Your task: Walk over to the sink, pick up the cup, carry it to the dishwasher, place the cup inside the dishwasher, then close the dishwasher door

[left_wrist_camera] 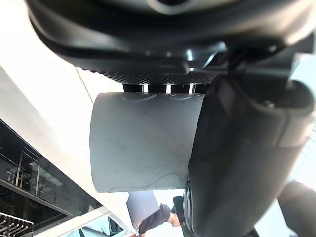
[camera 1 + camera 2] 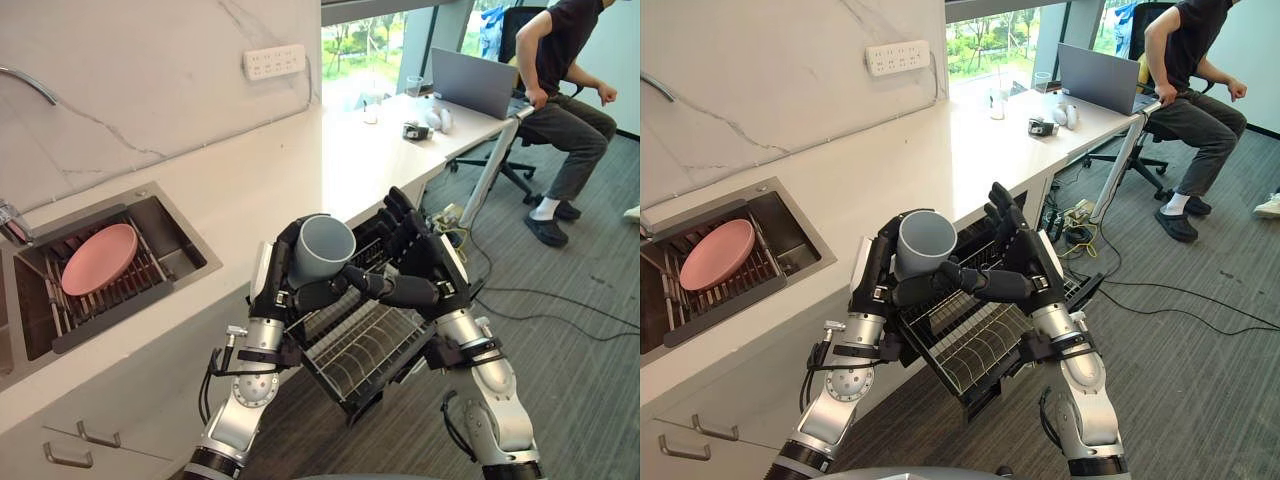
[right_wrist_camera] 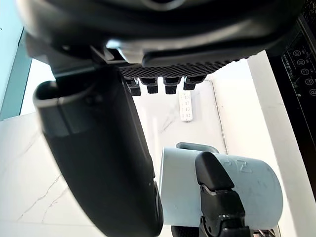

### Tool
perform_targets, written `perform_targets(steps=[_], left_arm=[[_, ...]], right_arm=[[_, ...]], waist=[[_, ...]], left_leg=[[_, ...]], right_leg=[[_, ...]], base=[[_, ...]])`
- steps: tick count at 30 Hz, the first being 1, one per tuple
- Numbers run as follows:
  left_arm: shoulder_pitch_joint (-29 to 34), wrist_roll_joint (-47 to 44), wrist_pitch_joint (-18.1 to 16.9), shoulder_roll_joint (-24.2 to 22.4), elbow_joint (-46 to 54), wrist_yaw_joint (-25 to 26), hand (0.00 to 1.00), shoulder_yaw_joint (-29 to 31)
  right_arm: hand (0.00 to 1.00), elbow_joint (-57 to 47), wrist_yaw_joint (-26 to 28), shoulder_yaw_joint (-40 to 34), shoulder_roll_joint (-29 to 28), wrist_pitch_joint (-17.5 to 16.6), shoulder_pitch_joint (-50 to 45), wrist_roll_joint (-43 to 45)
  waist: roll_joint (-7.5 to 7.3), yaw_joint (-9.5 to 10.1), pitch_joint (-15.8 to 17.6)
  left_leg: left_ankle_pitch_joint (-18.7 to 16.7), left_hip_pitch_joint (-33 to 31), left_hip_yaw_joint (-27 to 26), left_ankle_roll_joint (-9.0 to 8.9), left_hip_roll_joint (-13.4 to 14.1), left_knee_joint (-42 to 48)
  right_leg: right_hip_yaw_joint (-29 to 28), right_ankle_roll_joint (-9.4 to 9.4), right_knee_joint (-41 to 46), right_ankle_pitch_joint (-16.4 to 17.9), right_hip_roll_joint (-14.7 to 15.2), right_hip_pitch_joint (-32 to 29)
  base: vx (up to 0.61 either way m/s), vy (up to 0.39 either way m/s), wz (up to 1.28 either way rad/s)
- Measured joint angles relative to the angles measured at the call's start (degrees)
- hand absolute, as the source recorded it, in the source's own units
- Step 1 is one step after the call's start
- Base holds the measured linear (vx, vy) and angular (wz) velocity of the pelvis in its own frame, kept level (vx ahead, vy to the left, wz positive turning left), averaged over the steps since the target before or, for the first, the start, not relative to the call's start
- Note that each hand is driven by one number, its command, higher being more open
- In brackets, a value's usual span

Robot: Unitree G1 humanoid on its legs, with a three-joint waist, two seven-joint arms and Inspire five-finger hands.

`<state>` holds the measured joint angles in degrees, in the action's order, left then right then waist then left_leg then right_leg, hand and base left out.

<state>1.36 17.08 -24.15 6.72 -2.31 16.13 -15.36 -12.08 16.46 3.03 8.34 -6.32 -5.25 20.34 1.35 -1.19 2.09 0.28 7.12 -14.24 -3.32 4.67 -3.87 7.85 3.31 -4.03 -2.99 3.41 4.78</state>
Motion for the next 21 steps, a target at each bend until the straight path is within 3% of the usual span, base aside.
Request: perform_targets(steps=[9,21], left_arm=[[0.01,0.96,-1.34,0.12,0.35,-1.71,0.00,-4.80],[0.12,0.93,-1.34,1.21,2.37,-3.53,0.00,-6.53]], right_arm=[[1.00,2.80,1.42,4.05,0.20,2.57,-0.10,0.28],[1.00,2.80,0.33,5.34,0.71,3.00,-0.09,2.60]], waist=[[0.04,0.07,-0.21],[0.02,0.13,-1.27]], left_leg=[[0.00,-0.04,0.00,0.00,0.04,0.00],[-0.01,-0.17,0.04,-0.01,0.08,0.00]], right_leg=[[-0.01,0.00,-0.08,0.00,-0.01,0.02],[0.04,0.00,-0.17,0.00,-0.02,-0.04]], base=[[0.00,0.000,0.00],[0.00,0.000,0.00]])
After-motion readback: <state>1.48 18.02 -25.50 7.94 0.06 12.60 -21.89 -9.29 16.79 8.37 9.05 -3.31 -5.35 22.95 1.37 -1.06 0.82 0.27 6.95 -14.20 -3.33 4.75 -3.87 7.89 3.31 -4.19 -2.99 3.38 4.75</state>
